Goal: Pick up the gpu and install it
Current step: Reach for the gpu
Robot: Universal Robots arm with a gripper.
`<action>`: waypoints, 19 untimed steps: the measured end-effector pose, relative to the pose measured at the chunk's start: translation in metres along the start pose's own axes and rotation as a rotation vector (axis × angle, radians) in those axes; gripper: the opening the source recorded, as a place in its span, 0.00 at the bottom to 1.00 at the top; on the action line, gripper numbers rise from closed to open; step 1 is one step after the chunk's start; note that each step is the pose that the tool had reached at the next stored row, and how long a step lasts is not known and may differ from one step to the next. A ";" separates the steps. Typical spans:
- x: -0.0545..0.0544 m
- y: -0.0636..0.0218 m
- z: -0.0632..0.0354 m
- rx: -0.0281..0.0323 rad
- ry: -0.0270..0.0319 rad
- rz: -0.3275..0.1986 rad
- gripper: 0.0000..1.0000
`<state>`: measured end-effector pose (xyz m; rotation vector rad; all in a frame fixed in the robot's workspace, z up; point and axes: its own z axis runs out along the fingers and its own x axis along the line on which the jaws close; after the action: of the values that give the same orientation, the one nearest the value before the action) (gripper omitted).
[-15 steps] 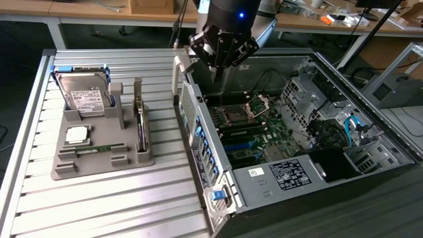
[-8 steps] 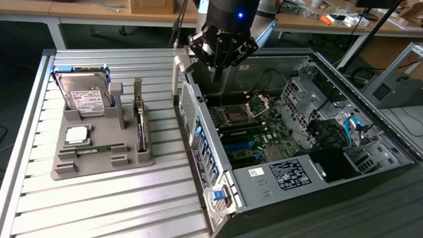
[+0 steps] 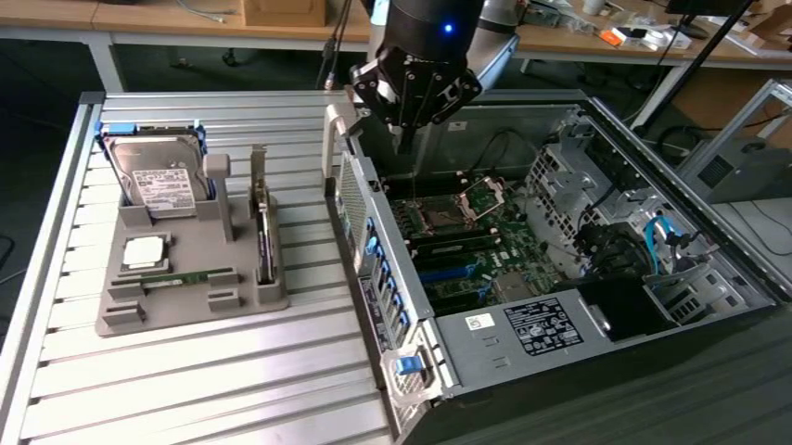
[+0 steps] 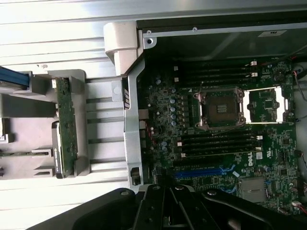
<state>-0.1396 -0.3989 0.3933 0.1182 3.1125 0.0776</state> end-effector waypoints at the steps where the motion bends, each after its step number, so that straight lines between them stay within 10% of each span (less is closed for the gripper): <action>1: 0.000 0.0000 0.0000 0.0000 0.0000 0.000 0.11; 19: 0.007 -0.0005 -0.0002 0.0000 0.0000 0.000 0.11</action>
<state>-0.1465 -0.3990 0.3933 0.1181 3.1125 0.0777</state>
